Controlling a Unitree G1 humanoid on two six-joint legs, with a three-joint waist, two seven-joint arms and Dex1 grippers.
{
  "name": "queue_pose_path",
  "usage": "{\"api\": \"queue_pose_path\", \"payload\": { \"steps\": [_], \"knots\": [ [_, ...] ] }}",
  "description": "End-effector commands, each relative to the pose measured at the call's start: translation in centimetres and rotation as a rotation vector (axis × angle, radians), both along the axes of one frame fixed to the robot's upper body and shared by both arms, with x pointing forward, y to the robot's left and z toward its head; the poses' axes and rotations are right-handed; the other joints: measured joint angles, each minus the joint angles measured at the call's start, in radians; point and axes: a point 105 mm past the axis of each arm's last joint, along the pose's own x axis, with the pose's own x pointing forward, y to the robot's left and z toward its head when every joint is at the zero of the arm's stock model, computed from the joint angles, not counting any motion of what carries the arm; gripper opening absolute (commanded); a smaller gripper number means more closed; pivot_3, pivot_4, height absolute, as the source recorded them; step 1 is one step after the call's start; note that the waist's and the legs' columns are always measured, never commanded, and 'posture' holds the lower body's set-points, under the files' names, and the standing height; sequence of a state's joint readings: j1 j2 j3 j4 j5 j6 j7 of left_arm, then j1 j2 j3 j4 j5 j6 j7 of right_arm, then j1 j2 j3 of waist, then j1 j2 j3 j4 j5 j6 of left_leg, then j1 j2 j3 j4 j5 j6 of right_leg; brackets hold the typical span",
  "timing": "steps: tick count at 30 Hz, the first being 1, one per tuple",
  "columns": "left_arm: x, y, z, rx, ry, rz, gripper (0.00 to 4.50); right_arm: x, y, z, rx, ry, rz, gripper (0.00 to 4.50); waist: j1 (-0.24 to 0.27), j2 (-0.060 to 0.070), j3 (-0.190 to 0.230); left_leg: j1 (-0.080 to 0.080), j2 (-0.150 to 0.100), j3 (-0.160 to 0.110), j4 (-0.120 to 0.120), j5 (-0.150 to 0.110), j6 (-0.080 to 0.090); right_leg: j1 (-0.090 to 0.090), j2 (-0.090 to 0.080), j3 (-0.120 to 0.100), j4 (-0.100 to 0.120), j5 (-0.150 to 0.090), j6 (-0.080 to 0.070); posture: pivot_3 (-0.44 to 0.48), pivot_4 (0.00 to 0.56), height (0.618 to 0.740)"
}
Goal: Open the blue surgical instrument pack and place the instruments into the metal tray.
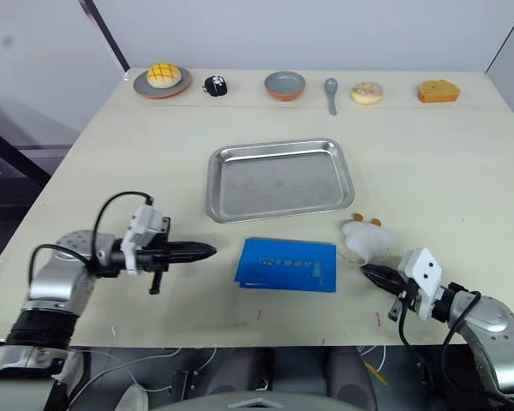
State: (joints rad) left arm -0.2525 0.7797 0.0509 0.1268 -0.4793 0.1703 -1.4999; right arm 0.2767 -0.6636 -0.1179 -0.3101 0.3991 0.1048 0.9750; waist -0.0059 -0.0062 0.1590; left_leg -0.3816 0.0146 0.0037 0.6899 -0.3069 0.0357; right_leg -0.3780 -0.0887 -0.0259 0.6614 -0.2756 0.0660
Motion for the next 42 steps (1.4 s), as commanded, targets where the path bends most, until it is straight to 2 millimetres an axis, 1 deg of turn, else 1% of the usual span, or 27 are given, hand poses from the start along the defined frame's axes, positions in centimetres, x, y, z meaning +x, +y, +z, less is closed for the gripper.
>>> {"api": "queue_pose_path", "payload": {
  "steps": [1, 2, 4, 5, 6, 8, 9, 10, 12, 15, 16, 18, 22, 27, 29, 32, 33, 35, 37, 38, 40, 42],
  "knots": [
    [-1.2, -0.5, 2.7, -0.016, -0.056, -0.109, 0.00, -1.1, 0.4, 1.9, -0.002, -0.076, 0.102, 0.85, 0.000, 0.000, 0.000, 0.000, 0.000, 0.000, 0.000, 0.000, 0.000, 0.000, 0.000, 0.000, 0.000, 0.000, 0.000, 0.000, 0.150, 0.732],
    [-1.6, -0.6, 3.2, -0.012, -0.056, -0.142, 0.00, -1.5, 0.5, 2.0, -0.004, -0.082, 0.130, 1.37, -0.001, 0.000, 0.000, 0.000, 0.000, 0.000, 0.000, 0.000, 0.000, 0.000, 0.000, 0.000, 0.000, 0.000, 0.000, 0.000, 0.150, 0.732],
    [-2.2, -1.0, 4.0, 0.000, -0.050, -0.201, 0.54, -1.9, 0.9, 2.2, -0.007, -0.112, 0.182, 2.40, -0.002, 0.000, 0.001, 0.000, 0.001, 0.000, 0.000, 0.000, 0.000, 0.000, 0.001, 0.000, 0.000, 0.000, 0.000, 0.000, 0.150, 0.732],
    [-2.5, -1.2, 4.3, 0.006, -0.049, -0.223, 0.82, -2.0, 1.0, 2.3, -0.009, -0.129, 0.204, 2.82, -0.002, 0.000, 0.001, 0.000, 0.001, 0.000, 0.000, 0.000, 0.000, 0.000, 0.001, 0.000, 0.000, 0.000, 0.000, 0.000, 0.150, 0.732],
    [-2.7, -1.4, 4.6, 0.013, -0.054, -0.247, 1.20, -2.1, 1.3, 2.4, -0.012, -0.151, 0.226, 3.29, -0.002, 0.000, 0.001, 0.000, 0.001, 0.000, 0.000, 0.000, 0.000, 0.000, 0.001, 0.000, 0.000, 0.000, 0.000, 0.000, 0.150, 0.732],
    [-3.2, -1.9, 5.4, 0.013, -0.055, -0.292, 2.22, -1.8, 1.8, 2.5, -0.016, -0.197, 0.247, 4.31, -0.002, 0.000, 0.001, 0.000, 0.001, 0.000, 0.000, 0.000, 0.000, 0.000, 0.001, 0.000, 0.000, 0.000, 0.000, 0.000, 0.150, 0.732],
    [-3.4, -2.1, 5.6, 0.015, -0.055, -0.310, 2.45, -1.7, 2.0, 2.4, -0.022, -0.217, 0.252, 4.47, -0.002, 0.000, 0.001, 0.001, 0.001, 0.000, 0.000, 0.000, 0.000, 0.000, 0.001, 0.000, 0.000, 0.000, 0.000, 0.000, 0.150, 0.732],
    [-3.7, -2.3, 5.9, 0.023, -0.059, -0.332, 2.80, -1.5, 2.2, 2.3, -0.035, -0.240, 0.261, 4.50, -0.002, -0.001, 0.002, 0.000, 0.001, 0.001, 0.000, 0.000, 0.000, 0.000, 0.001, 0.000, 0.000, 0.000, 0.000, 0.000, 0.150, 0.732],
    [-4.0, -2.9, 6.5, 0.025, -0.064, -0.370, 3.30, -1.2, 2.9, 1.8, -0.060, -0.268, 0.296, 4.50, -0.003, -0.002, 0.003, 0.000, 0.001, 0.000, 0.000, 0.000, 0.000, 0.000, 0.001, 0.000, 0.000, 0.000, 0.000, 0.000, 0.150, 0.732],
    [-4.5, -3.5, 7.0, 0.028, -0.066, -0.411, 4.30, -0.8, 3.7, 1.2, -0.095, -0.315, 0.336, 4.50, -0.002, -0.001, 0.003, 0.000, 0.001, 0.001, 0.000, 0.000, 0.000, 0.000, 0.002, 0.001, 0.000, 0.000, 0.000, 0.000, 0.150, 0.732],
    [-4.6, -3.6, 7.2, 0.029, -0.067, -0.419, 4.43, -0.5, 4.0, 1.1, -0.103, -0.338, 0.336, 4.50, -0.003, -0.001, 0.003, 0.000, 0.001, 0.001, 0.000, 0.000, 0.000, 0.000, 0.002, 0.001, 0.000, 0.000, 0.000, 0.000, 0.150, 0.732],
    [-4.8, -3.7, 7.3, 0.030, -0.062, -0.429, 4.43, 0.1, 4.7, 0.9, -0.121, -0.367, 0.349, 4.50, -0.003, -0.001, 0.004, 0.000, 0.001, 0.001, 0.000, 0.000, -0.001, 0.000, 0.002, 0.001, 0.000, 0.000, 0.000, 0.000, 0.150, 0.732],
    [-5.1, -3.6, 7.0, 0.050, -0.049, -0.441, 4.43, 1.4, 6.2, 0.7, -0.170, -0.477, 0.377, 4.50, -0.007, -0.001, 0.005, 0.001, 0.000, 0.002, 0.000, 0.001, -0.002, -0.001, 0.002, 0.001, 0.000, 0.000, 0.000, 0.000, 0.150, 0.732],
    [-5.0, -3.5, 6.8, 0.050, -0.053, -0.445, 4.43, 2.3, 6.4, 0.2, -0.185, -0.490, 0.382, 4.50, -0.002, -0.001, 0.007, 0.000, -0.002, 0.002, 0.000, 0.003, -0.006, -0.001, 0.003, 0.002, 0.000, 0.000, 0.000, 0.000, 0.150, 0.732],
    [-4.9, -3.3, 6.2, 0.075, -0.068, -0.441, 4.43, 2.2, 6.7, -0.1, -0.177, -0.476, 0.403, 4.50, -0.002, -0.001, 0.007, 0.000, -0.002, 0.002, 0.000, 0.003, -0.006, -0.001, 0.002, 0.002, 0.000, 0.000, 0.000, 0.000, 0.150, 0.732],
    [-4.9, -3.0, 5.7, 0.086, -0.067, -0.432, 4.50, 2.1, 6.9, -0.1, -0.162, -0.472, 0.417, 3.73, -0.004, -0.001, 0.007, 0.001, -0.002, 0.003, 0.000, 0.003, -0.006, -0.001, 0.002, 0.003, 0.000, 0.000, 0.000, 0.000, 0.150, 0.732],
    [-4.9, -2.9, 5.6, 0.086, -0.068, -0.430, 4.50, 2.0, 6.9, -0.1, -0.161, -0.469, 0.422, 3.34, -0.004, -0.001, 0.007, 0.001, -0.002, 0.003, 0.000, 0.003, -0.006, -0.001, 0.002, 0.003, 0.000, 0.000, 0.000, 0.000, 0.150, 0.732],
    [-4.8, -2.9, 5.6, 0.084, -0.066, -0.426, 4.50, 2.0, 7.0, -0.1, -0.159, -0.470, 0.431, 2.30, -0.005, -0.002, 0.007, 0.001, -0.001, 0.003, 0.000, 0.003, -0.005, -0.001, 0.003, 0.003, 0.001, 0.000, 0.000, 0.000, 0.150, 0.732],
    [-4.8, -2.8, 5.5, 0.079, -0.063, -0.424, 4.50, 1.9, 6.9, -0.1, -0.160, -0.469, 0.443, 1.40, -0.005, -0.002, 0.007, 0.001, -0.001, 0.003, 0.000, 0.003, -0.005, -0.001, 0.003, 0.004, 0.001, 0.000, 0.000, 0.000, 0.150, 0.732],
    [-4.8, -2.8, 5.5, 0.077, -0.063, -0.423, 4.50, 1.9, 6.9, -0.1, -0.161, -0.465, 0.448, 0.83, -0.005, -0.002, 0.007, 0.001, -0.001, 0.003, 0.000, 0.003, -0.005, -0.001, 0.002, 0.004, 0.001, 0.000, 0.000, 0.000, 0.150, 0.732],
    [-4.8, -2.8, 5.4, 0.076, -0.063, -0.422, 4.50, 1.8, 6.8, -0.1, -0.162, -0.458, 0.455, 0.06, -0.005, -0.002, 0.007, 0.001, -0.001, 0.003, 0.000, 0.003, -0.005, -0.001, 0.003, 0.004, 0.001, 0.000, 0.000, 0.000, 0.150, 0.732],
    [-4.8, -2.8, 5.4, 0.074, -0.065, -0.422, 4.50, 1.8, 6.8, -0.1, -0.159, -0.456, 0.459, 0.06, -0.004, -0.002, 0.007, 0.001, -0.001, 0.003, 0.000, 0.003, -0.005, -0.001, 0.003, 0.004, 0.001, 0.000, 0.000, 0.000, 0.150, 0.732]
  ]
}}
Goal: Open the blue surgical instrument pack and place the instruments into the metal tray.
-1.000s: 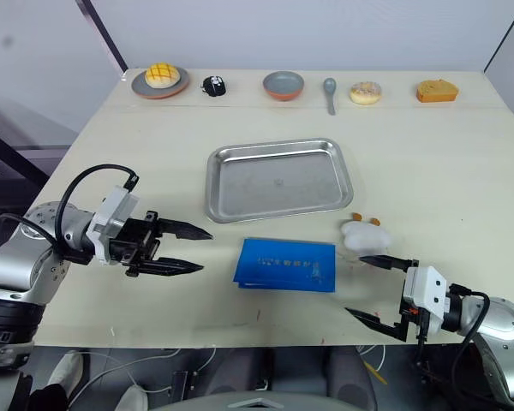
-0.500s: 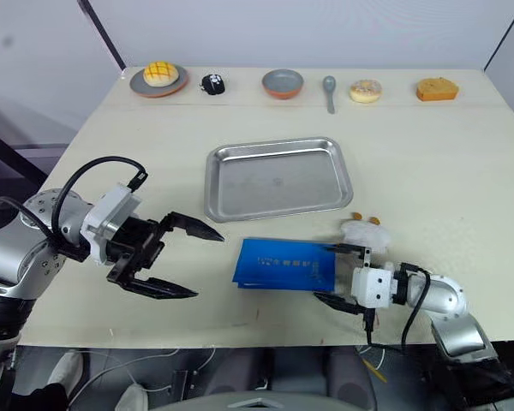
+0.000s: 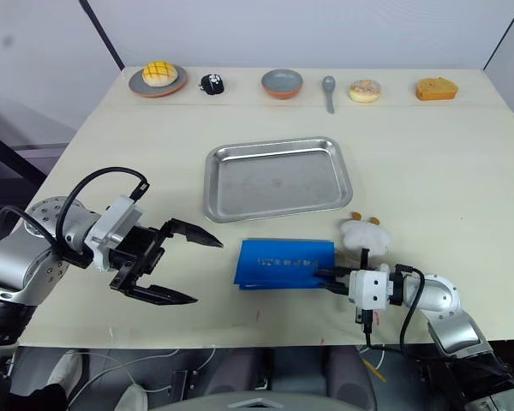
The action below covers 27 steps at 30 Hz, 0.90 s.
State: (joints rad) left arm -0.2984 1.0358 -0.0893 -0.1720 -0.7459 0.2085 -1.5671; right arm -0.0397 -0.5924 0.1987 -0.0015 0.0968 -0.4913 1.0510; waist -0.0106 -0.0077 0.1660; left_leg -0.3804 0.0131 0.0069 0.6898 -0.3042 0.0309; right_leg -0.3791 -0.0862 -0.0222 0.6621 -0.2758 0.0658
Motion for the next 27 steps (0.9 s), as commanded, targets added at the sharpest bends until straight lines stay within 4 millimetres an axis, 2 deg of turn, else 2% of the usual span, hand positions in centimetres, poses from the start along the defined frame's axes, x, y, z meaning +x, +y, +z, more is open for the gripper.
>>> {"api": "queue_pose_path", "payload": {
  "steps": [1, 6, 12, 16, 24, 27],
  "knots": [
    [-0.5, 0.3, 0.2, 0.006, -0.011, -0.044, 4.50, 0.0, 0.1, 1.0, 0.019, -0.024, 0.022, 0.06, 0.000, 0.000, 0.000, 0.000, 0.000, 0.000, 0.000, 0.000, 0.000, 0.000, 0.000, 0.000, 0.000, 0.000, 0.000, 0.000, 0.150, 0.732],
    [-0.7, 0.3, -0.1, 0.011, 0.007, -0.044, 4.50, -0.5, 0.0, 1.7, 0.037, 0.009, 0.056, 0.06, 0.001, 0.000, 0.000, 0.000, 0.000, 0.000, 0.000, 0.000, 0.000, 0.000, 0.000, 0.000, 0.000, 0.000, 0.000, 0.000, 0.150, 0.732],
    [-1.4, 0.2, -0.9, 0.013, 0.013, -0.056, 4.50, -2.6, -0.1, 2.9, 0.046, 0.172, 0.169, 0.06, 0.001, 0.000, 0.001, -0.001, 0.004, 0.000, 0.000, -0.001, 0.002, 0.000, 0.000, -0.001, -0.001, 0.000, 0.000, 0.000, 0.150, 0.732],
    [-1.6, 0.0, -1.2, 0.006, 0.013, -0.061, 4.50, -3.3, -0.2, 3.7, 0.067, 0.271, 0.191, 0.06, 0.003, 0.000, 0.001, 0.000, 0.004, 0.000, 0.000, -0.002, 0.003, 0.000, 0.000, -0.001, 0.000, 0.000, 0.000, 0.000, 0.150, 0.732],
    [-2.2, -0.5, -2.0, -0.004, 0.027, -0.072, 4.50, -2.9, 0.3, 5.3, 0.137, 0.468, 0.138, 0.06, 0.004, 0.000, 0.001, 0.000, 0.004, 0.000, 0.000, -0.002, 0.003, 0.000, 0.000, -0.001, -0.001, 0.000, 0.000, 0.000, 0.150, 0.732],
    [-1.2, -0.6, -3.6, 0.024, 0.024, -0.044, 4.50, -2.1, 0.5, 5.9, 0.152, 0.551, 0.139, 0.06, 0.004, 0.000, 0.001, 0.000, 0.004, 0.000, 0.000, -0.002, 0.003, 0.000, 0.000, -0.001, 0.000, 0.000, 0.000, 0.000, 0.150, 0.732]
  ]
}}
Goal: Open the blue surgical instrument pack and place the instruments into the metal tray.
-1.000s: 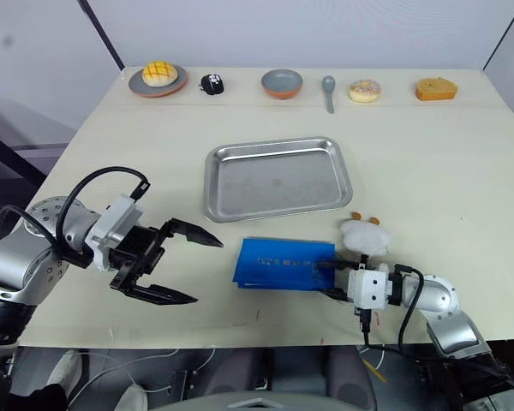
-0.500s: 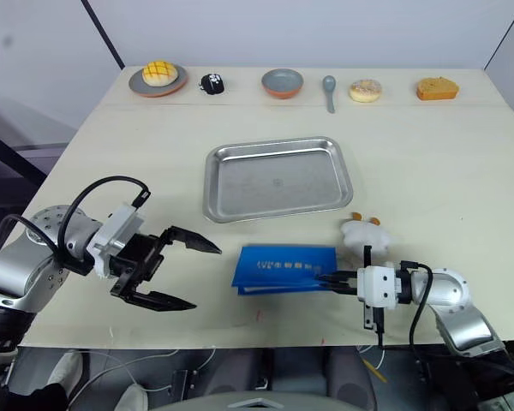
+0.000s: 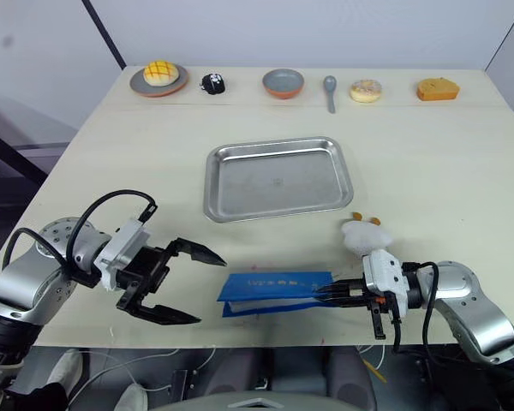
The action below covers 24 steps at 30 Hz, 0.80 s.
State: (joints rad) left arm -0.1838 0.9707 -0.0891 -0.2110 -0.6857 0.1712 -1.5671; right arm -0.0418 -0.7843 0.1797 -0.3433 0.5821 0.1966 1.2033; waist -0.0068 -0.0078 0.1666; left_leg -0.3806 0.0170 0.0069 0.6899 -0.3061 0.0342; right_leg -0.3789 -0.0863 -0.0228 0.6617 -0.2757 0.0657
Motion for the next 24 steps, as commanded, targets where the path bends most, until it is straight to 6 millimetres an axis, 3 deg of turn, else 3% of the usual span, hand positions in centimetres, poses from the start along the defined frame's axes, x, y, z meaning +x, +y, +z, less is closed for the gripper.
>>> {"api": "queue_pose_path", "payload": {
  "steps": [1, 7, 10, 18, 21, 24],
  "knots": [
    [0.5, -0.1, -1.5, 0.048, -0.025, -0.033, 4.50, 0.8, 0.4, 1.9, 0.043, 0.054, 0.007, 0.06, 0.000, 0.000, 0.000, 0.000, 0.000, 0.000, 0.000, 0.000, 0.000, 0.000, 0.000, 0.000, 0.000, 0.000, 0.000, 0.000, 0.150, 0.732],
    [1.9, -0.9, -3.2, 0.030, -0.048, -0.021, 4.50, 1.9, 0.2, 2.1, 0.017, 0.086, 0.021, 0.06, 0.003, 0.000, 0.000, -0.001, -0.004, -0.001, 0.000, 0.000, 0.000, 0.000, 0.000, -0.001, -0.001, 0.000, 0.000, 0.000, 0.150, 0.732],
    [3.3, -2.5, -4.2, -0.073, -0.033, 0.054, 4.50, 2.6, 0.3, 2.2, 0.034, 0.127, 0.012, 0.06, 0.006, 0.000, 0.000, -0.002, -0.005, -0.001, 0.001, 0.000, 0.000, 0.000, -0.001, -0.001, -0.001, 0.000, 0.000, 0.000, 0.150, 0.732],
    [3.8, -3.1, -6.0, -0.123, -0.042, 0.100, 4.50, 3.4, 0.2, 2.2, 0.056, 0.145, -0.010, 0.06, 0.004, -0.001, 0.000, -0.003, -0.005, -0.003, 0.002, 0.000, 0.000, -0.001, -0.001, -0.003, 0.000, 0.000, 0.000, 0.000, 0.150, 0.732],
    [4.2, -3.1, -5.9, -0.154, -0.048, 0.130, 3.65, 3.4, 0.2, 2.2, 0.059, 0.145, -0.012, 0.00, 0.003, -0.001, 0.000, -0.003, -0.005, -0.003, 0.002, 0.000, 0.000, 0.000, -0.001, -0.003, 0.000, 0.000, 0.000, 0.000, 0.150, 0.732],
    [4.4, -3.0, -6.0, -0.159, -0.053, 0.139, 2.17, 3.3, 0.3, 2.1, 0.058, 0.140, -0.011, 0.00, 0.003, -0.001, 0.000, -0.002, -0.005, -0.004, 0.002, 0.000, 0.000, 0.000, -0.001, -0.003, 0.000, 0.000, 0.000, 0.000, 0.150, 0.732]
  ]
}}
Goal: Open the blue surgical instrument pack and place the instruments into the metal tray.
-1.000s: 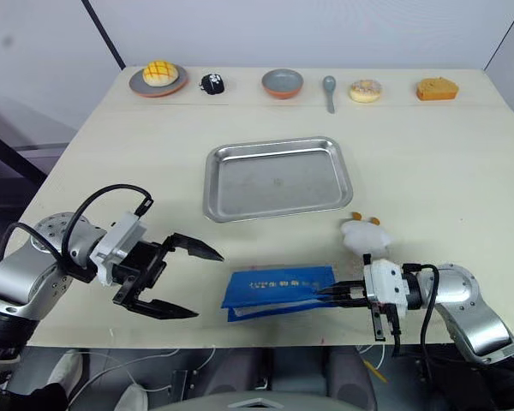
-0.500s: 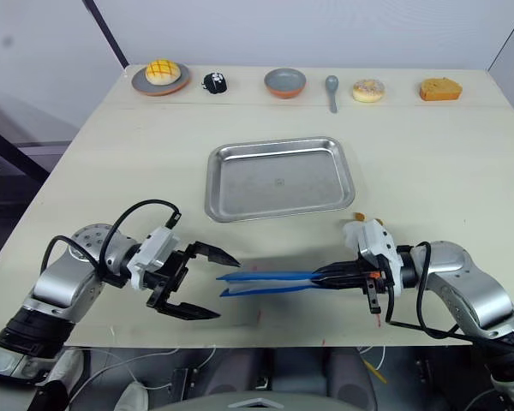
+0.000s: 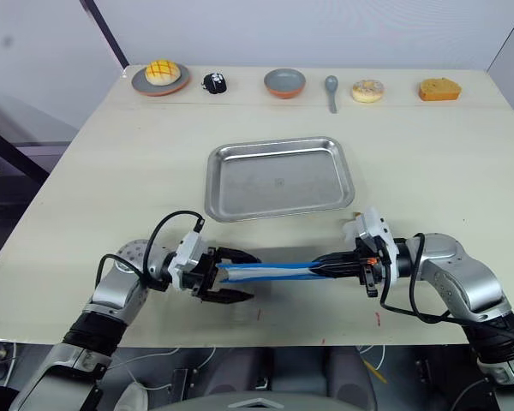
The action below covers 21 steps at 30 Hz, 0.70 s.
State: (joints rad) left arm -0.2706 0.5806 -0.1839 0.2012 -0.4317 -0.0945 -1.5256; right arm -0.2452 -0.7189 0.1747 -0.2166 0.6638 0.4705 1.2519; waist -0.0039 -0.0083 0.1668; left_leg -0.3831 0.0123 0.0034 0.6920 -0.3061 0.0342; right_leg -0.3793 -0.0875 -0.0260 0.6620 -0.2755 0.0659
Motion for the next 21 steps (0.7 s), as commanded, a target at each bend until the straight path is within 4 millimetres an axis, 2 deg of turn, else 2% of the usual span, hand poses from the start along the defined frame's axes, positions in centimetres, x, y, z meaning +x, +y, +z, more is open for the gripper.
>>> {"api": "queue_pose_path", "payload": {
  "steps": [1, 2, 4, 9, 12, 15, 17, 18, 19, 21],
  "knots": [
    [0.4, 0.4, 0.5, -0.014, -0.041, 0.017, 1.53, 0.3, -0.2, 0.9, 0.020, -0.049, -0.011, 0.00, -0.001, 0.000, 0.000, 0.000, 0.000, 0.000, 0.000, 0.000, 0.000, 0.000, 0.000, 0.000, 0.000, 0.000, 0.000, 0.000, 0.150, 0.732],
    [0.4, 0.5, 0.5, -0.016, -0.044, 0.018, 1.17, 0.3, -0.2, 0.9, 0.023, -0.052, -0.014, 0.00, -0.002, 0.000, 0.000, 0.000, 0.000, 0.000, 0.000, 0.000, 0.000, 0.000, 0.000, 0.000, 0.000, 0.000, 0.000, 0.000, 0.150, 0.732],
    [0.6, 0.6, 0.7, -0.027, -0.045, 0.028, 0.14, 0.5, -0.2, 0.9, 0.023, -0.063, -0.021, 0.00, -0.003, 0.000, 0.000, 0.000, 0.000, 0.000, 0.000, 0.000, 0.000, 0.000, 0.000, 0.000, 0.000, 0.000, 0.000, 0.000, 0.150, 0.732],
    [0.8, 0.7, 0.5, -0.025, -0.047, 0.031, 0.06, 1.4, -0.4, 1.6, 0.060, -0.148, -0.081, 0.00, -0.003, 0.000, 0.000, 0.000, 0.000, 0.000, 0.000, 0.000, 0.000, 0.000, 0.000, -0.001, 0.000, 0.000, 0.000, 0.000, 0.150, 0.732],
    [0.8, 0.7, 0.4, -0.022, -0.052, 0.031, 0.00, 1.2, -1.0, 2.3, 0.070, -0.158, -0.097, 0.79, -0.003, 0.000, 0.000, 0.000, 0.000, -0.001, 0.000, 0.000, 0.000, 0.000, 0.000, -0.001, 0.000, 0.000, 0.000, 0.000, 0.150, 0.732],
    [1.0, 0.8, 0.4, -0.022, -0.062, 0.038, 0.00, 1.1, -2.3, 3.1, 0.065, -0.175, -0.133, 2.05, -0.002, 0.000, 0.000, 0.000, 0.000, -0.001, 0.000, 0.000, 0.000, 0.000, 0.000, -0.001, 0.000, 0.000, 0.000, 0.000, 0.150, 0.732],
    [1.1, 0.8, 0.4, -0.021, -0.066, 0.042, 0.00, 1.0, -3.2, 3.6, 0.056, -0.188, -0.160, 2.66, 0.000, 0.000, 0.000, 0.000, 0.000, -0.001, 0.000, 0.000, 0.000, 0.000, -0.001, -0.001, 0.000, 0.000, 0.000, 0.000, 0.150, 0.732],
    [1.1, 0.9, 0.4, -0.020, -0.067, 0.044, 0.00, 1.3, -4.0, 4.0, 0.058, -0.202, -0.201, 3.05, 0.000, 0.000, 0.000, -0.001, 0.000, -0.001, 0.000, 0.000, 0.000, 0.000, -0.001, -0.001, 0.000, 0.000, 0.000, 0.000, 0.150, 0.732],
    [1.1, 0.9, 0.4, -0.019, -0.068, 0.045, 0.00, 1.5, -4.6, 4.2, 0.061, -0.211, -0.230, 3.66, -0.001, 0.000, 0.000, 0.000, 0.000, -0.001, 0.000, 0.000, 0.000, 0.001, -0.001, -0.001, 0.000, 0.000, 0.000, 0.000, 0.150, 0.732],
    [1.2, 1.0, 0.4, -0.016, -0.072, 0.046, 0.00, 2.4, -6.2, 4.3, 0.043, -0.243, -0.324, 4.28, -0.001, 0.000, 0.000, 0.000, 0.000, -0.001, 0.000, 0.000, 0.000, 0.001, -0.001, -0.001, 0.000, 0.000, 0.000, 0.000, 0.150, 0.732]
  ]
}}
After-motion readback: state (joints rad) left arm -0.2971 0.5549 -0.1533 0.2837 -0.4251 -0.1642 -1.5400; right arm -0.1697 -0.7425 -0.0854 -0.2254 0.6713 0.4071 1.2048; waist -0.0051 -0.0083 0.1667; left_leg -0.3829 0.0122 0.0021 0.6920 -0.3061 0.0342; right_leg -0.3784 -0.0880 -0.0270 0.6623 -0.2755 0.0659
